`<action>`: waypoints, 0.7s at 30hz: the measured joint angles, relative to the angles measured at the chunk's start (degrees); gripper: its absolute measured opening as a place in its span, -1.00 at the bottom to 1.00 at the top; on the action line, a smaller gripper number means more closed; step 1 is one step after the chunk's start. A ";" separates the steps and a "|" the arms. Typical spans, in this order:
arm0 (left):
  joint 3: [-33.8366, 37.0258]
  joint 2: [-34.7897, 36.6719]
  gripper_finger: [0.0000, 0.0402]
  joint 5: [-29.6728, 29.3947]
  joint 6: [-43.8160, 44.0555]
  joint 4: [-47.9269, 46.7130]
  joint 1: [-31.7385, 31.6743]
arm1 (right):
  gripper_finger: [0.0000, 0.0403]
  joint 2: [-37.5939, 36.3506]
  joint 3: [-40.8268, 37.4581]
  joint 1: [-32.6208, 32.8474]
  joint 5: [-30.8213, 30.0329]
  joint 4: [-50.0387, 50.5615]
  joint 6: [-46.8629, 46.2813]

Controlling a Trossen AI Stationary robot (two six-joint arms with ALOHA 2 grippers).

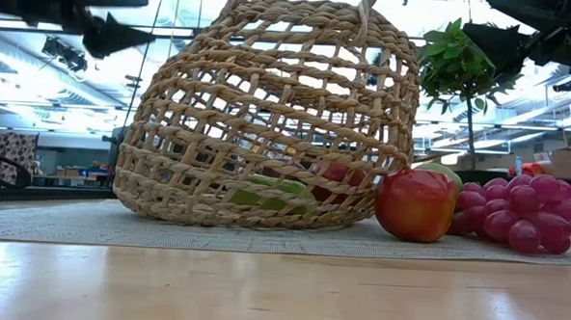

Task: Build produce basket
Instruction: Put the green pear into the mesh basket

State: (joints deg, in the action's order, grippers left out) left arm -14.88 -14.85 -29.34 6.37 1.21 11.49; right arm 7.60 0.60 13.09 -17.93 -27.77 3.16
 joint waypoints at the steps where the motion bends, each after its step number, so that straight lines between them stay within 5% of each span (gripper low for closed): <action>1: 1.30 0.63 0.96 0.00 0.58 0.73 0.00 | 0.36 0.00 0.00 -0.01 0.00 0.00 0.00; 21: 13.30 3.64 0.96 4.11 4.94 8.25 0.00 | 0.36 0.00 0.00 -0.01 0.00 0.00 0.00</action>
State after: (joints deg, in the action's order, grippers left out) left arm -1.58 -11.20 -25.23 11.31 9.46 11.49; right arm 7.60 0.60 13.08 -17.93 -27.77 3.16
